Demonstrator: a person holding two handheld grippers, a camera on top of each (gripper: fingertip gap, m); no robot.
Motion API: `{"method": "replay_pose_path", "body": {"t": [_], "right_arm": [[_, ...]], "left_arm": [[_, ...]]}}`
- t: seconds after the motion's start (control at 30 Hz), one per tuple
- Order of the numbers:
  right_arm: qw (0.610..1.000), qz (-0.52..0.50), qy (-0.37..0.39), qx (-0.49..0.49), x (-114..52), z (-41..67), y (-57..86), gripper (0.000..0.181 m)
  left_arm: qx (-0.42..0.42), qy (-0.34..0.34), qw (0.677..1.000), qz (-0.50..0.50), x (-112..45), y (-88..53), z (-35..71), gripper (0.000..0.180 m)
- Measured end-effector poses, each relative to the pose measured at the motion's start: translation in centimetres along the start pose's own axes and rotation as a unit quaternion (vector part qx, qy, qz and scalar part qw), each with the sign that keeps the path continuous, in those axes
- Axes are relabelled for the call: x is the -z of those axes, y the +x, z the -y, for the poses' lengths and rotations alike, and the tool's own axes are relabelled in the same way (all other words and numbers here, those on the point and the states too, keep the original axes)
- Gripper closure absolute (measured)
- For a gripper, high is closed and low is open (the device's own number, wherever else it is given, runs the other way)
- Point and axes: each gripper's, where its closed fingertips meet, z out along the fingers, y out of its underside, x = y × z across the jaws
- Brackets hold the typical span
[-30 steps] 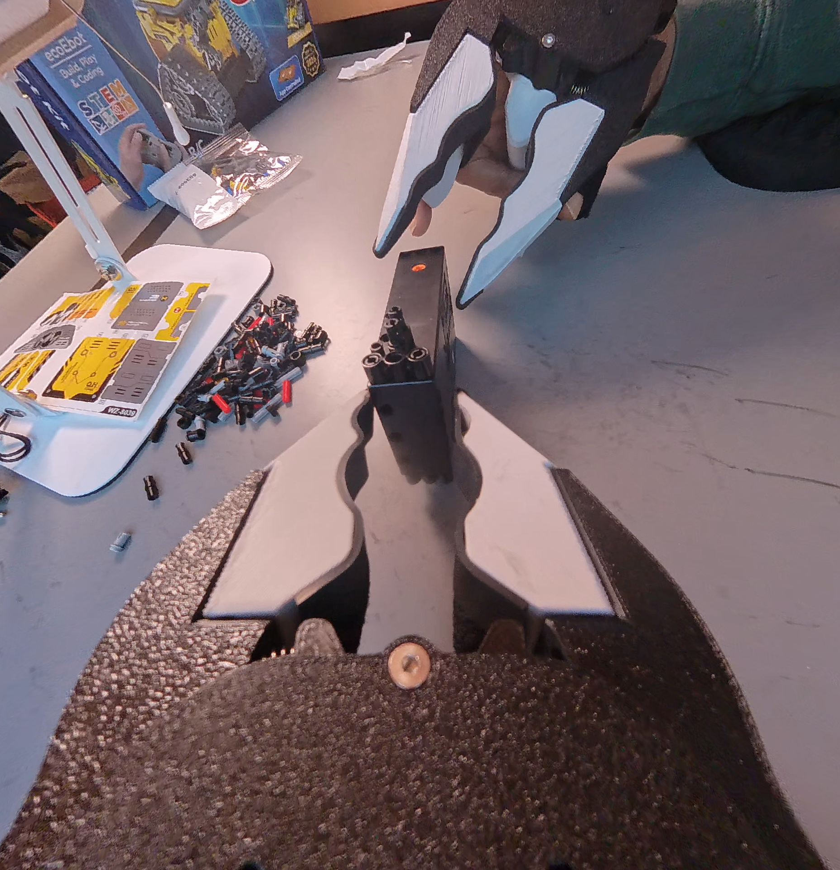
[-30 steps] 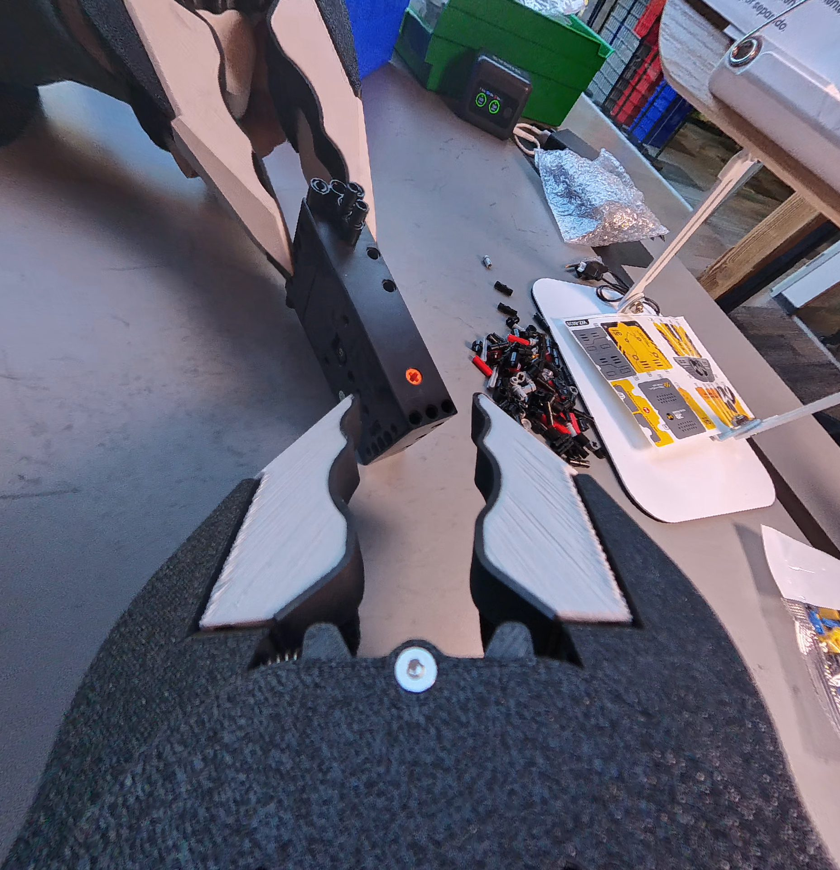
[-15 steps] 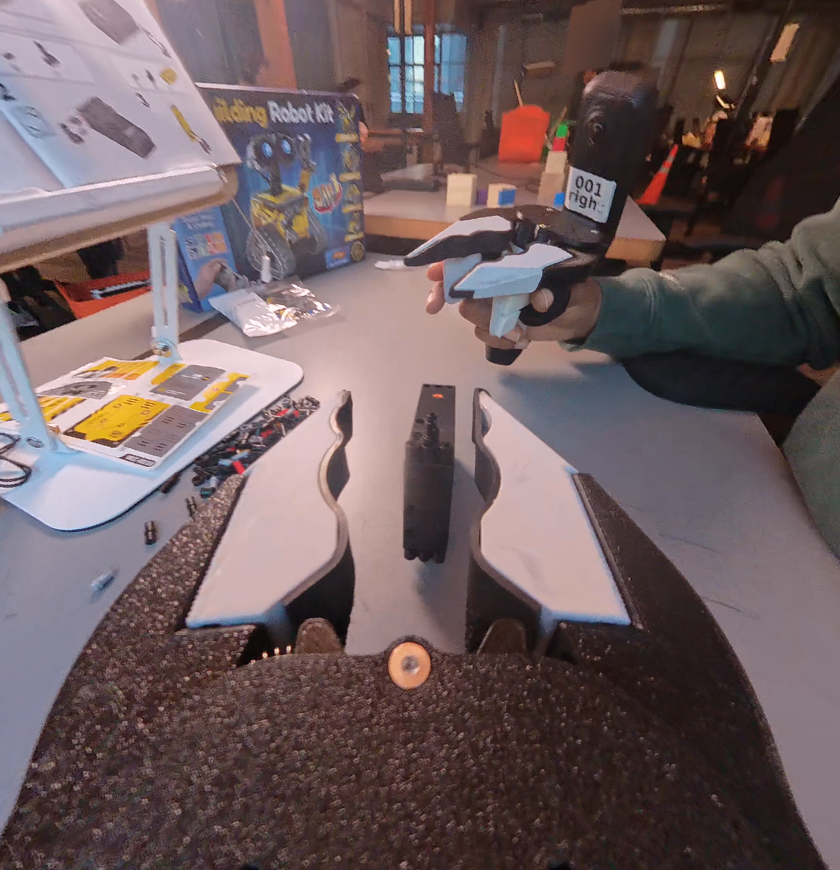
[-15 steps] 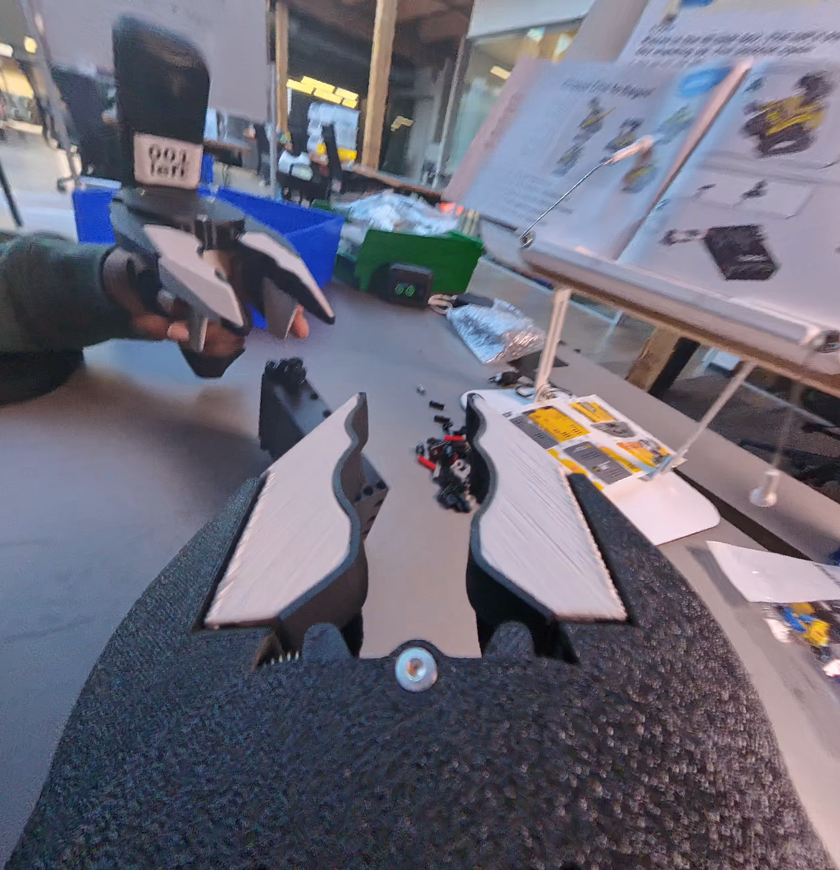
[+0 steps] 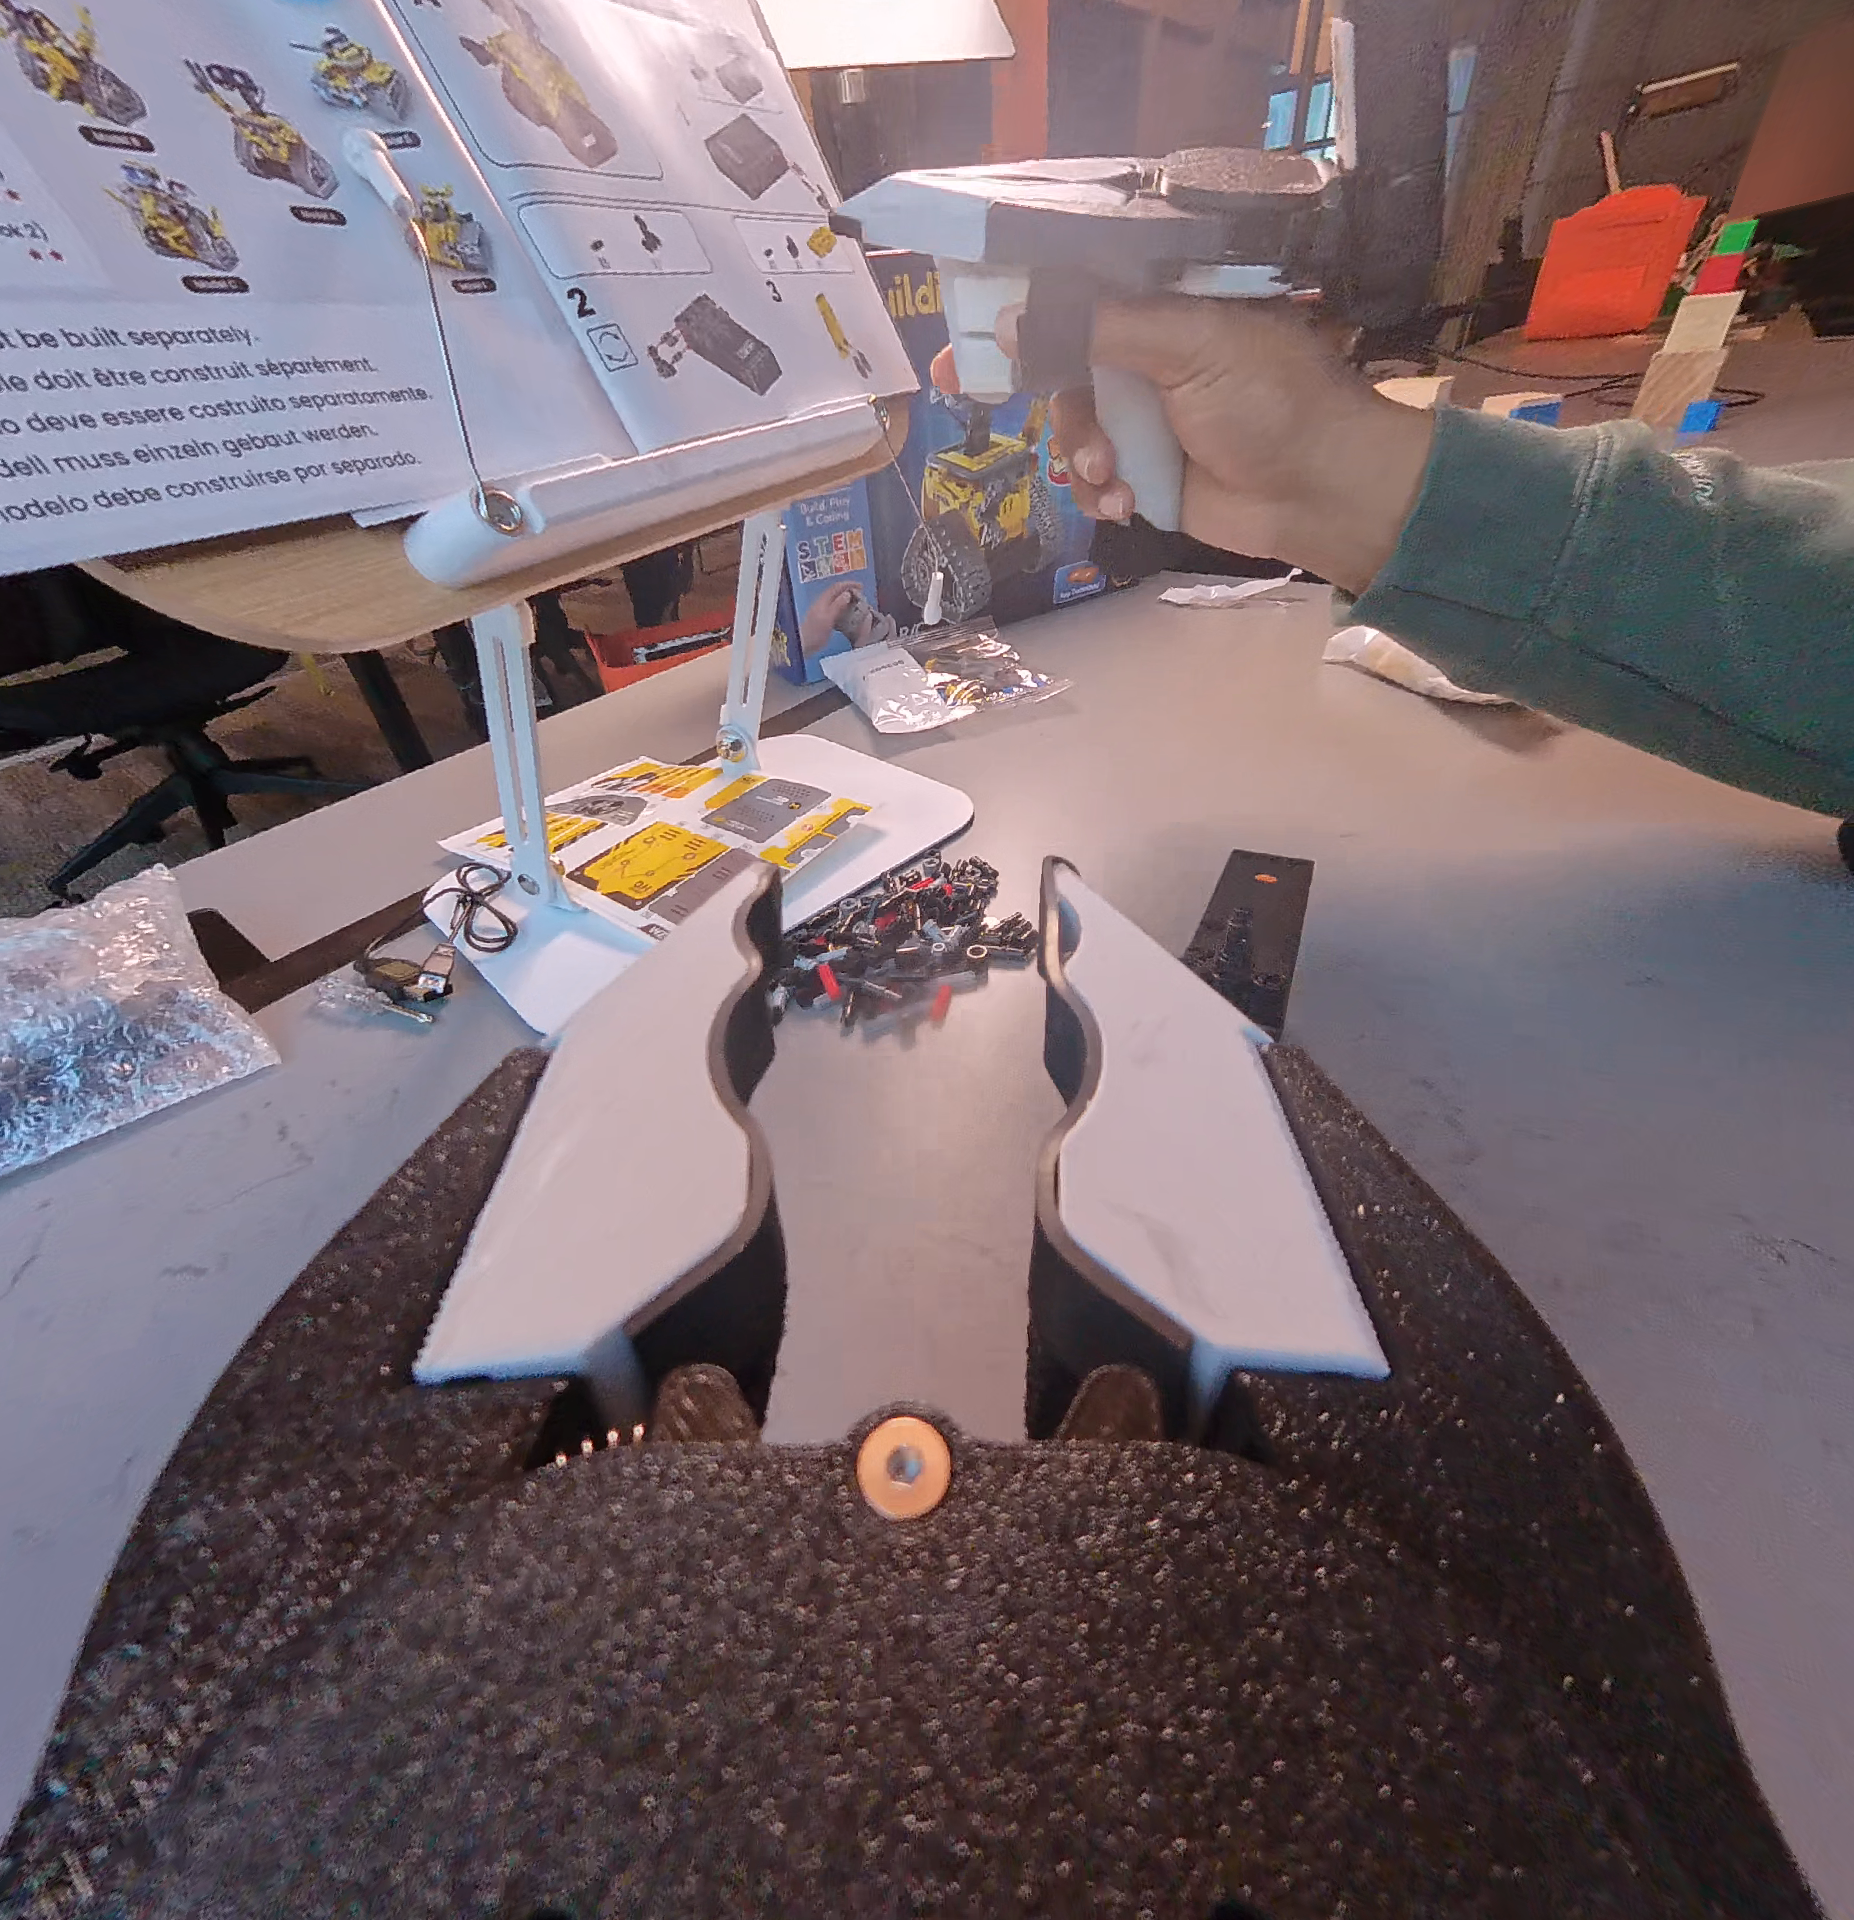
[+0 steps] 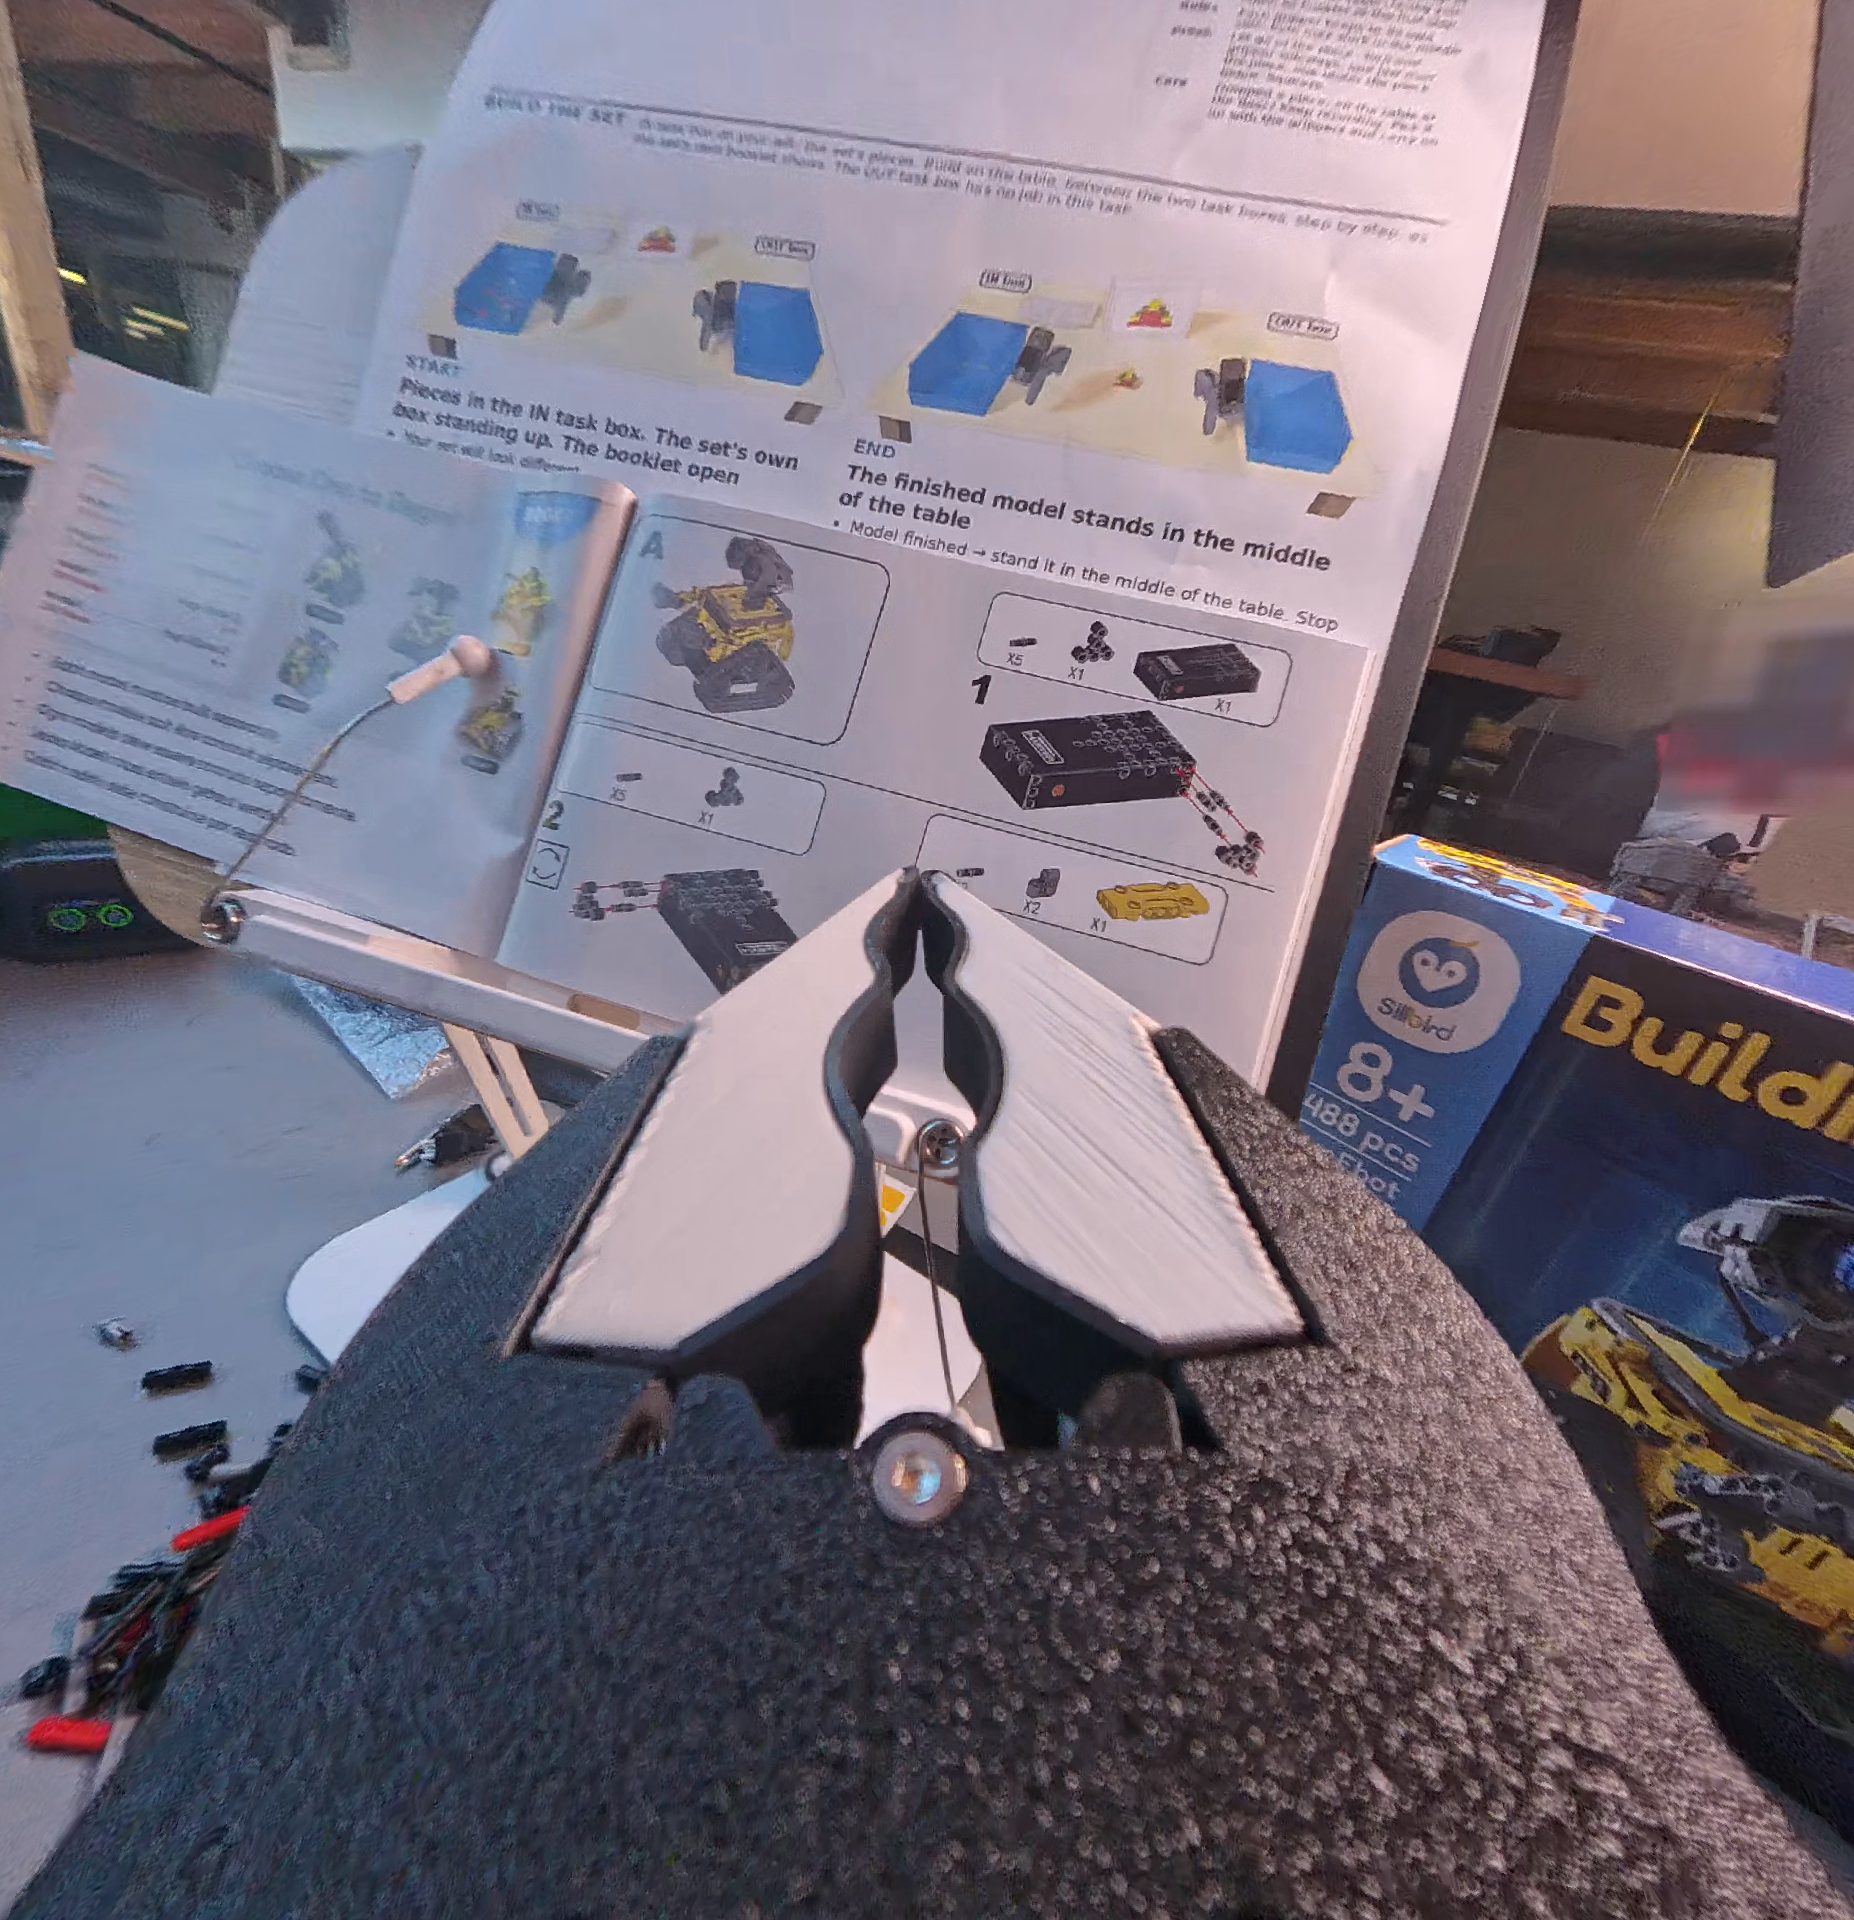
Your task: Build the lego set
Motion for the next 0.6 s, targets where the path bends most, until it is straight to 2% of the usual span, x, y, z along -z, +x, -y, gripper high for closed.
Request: {"method": "replay_pose_path", "body": {"t": [0.1,0.6], "right_arm": [[1.0,-0.011,-0.018,0.015,-1.5,-1.4,0.9,0.181],[1.0,0.001,-0.001,-0.002,-2.0,-1.7,2.4,0.181]], "left_arm": [[-0.001,-0.007,1.0,0.003,-0.2,-0.1,-0.4,0.132],[0.005,-0.023,1.0,0.009,-0.7,-0.4,-1.4,0.134]]}}
